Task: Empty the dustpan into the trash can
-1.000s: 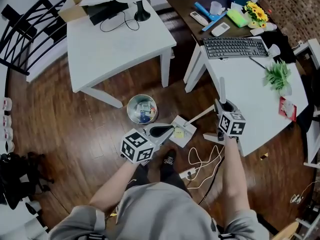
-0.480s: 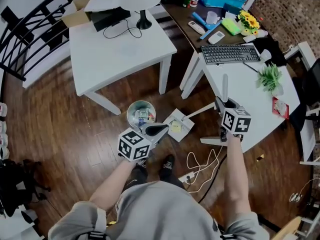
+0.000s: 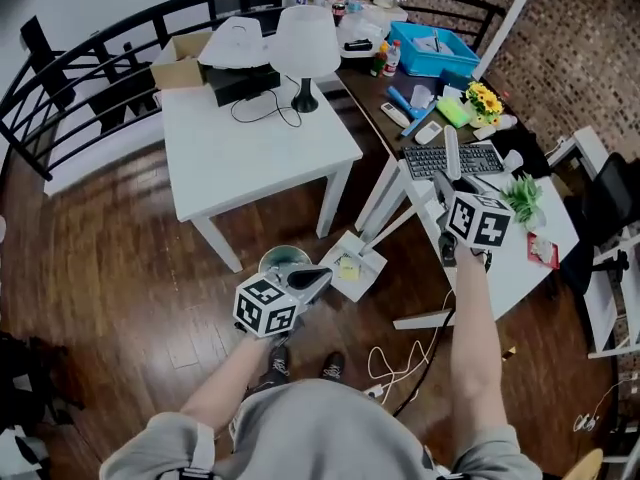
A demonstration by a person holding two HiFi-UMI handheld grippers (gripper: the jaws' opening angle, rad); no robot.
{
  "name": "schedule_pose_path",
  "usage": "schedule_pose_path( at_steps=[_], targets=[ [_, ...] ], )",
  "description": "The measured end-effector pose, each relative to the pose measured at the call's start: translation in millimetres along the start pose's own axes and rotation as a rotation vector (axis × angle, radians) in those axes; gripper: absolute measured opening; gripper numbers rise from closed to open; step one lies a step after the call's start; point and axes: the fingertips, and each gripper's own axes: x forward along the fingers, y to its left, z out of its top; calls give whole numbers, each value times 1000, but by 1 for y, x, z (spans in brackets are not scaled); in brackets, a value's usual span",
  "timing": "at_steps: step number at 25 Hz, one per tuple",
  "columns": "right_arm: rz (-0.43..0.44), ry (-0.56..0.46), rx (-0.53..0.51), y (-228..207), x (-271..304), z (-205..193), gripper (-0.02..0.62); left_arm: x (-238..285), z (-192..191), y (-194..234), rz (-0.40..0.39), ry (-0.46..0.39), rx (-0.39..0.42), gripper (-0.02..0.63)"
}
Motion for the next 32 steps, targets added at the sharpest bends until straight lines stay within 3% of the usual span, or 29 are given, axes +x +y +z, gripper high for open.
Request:
schedule_pose_path(
  at_steps=[8,12,17,22,29,32],
  targets=[
    [-11,-112,-62,47,4,94,104,-59,28,27,79,-77,32,5],
    [-8,-152,-72,68,1,119,104,-84,33,42,121,-88,34,5],
    [-12,-186,-62,88,9,144,104,-92,34,44,111,-89,39,5],
    [1,-194,-65,123,23,147,105,-110,24,53,125,-86,21,4],
    [7,-147,-71,172,56,113,106,-162,12,90,214,-95,-18,5],
    [-9,-171,-87,192,60,107,104,-175,5,93,225,-91,-24,5]
  ],
)
